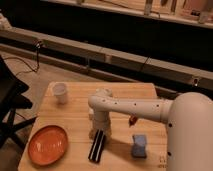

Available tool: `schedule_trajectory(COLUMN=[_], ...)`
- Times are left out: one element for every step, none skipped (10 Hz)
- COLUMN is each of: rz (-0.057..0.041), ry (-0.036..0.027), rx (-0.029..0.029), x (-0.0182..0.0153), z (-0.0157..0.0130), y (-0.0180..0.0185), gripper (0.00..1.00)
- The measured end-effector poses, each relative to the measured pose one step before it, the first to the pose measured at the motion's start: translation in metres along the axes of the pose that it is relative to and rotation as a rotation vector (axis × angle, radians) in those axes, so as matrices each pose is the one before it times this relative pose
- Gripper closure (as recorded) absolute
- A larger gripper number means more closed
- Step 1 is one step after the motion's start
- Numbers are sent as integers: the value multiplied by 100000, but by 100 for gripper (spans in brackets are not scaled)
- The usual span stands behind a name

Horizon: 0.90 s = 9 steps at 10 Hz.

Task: Place the eraser on the white sponge

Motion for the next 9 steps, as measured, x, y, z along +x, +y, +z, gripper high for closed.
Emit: schedule_trajectory(rz=[266, 77, 32, 39, 205, -45, -13, 85, 1134], ry=[-31, -65, -17, 0, -32, 29, -30, 152, 3339], rx=[-223, -30, 27, -72, -106, 5, 31, -2, 11], x=[40, 10, 3, 11, 46, 10, 10, 32, 611], z=[-78, 1, -16, 8, 18, -45, 2, -51, -897], y=[141, 20, -4, 40, 111, 31, 20, 69, 574], gripper=[98, 100, 100, 100, 100, 100, 100, 100, 100])
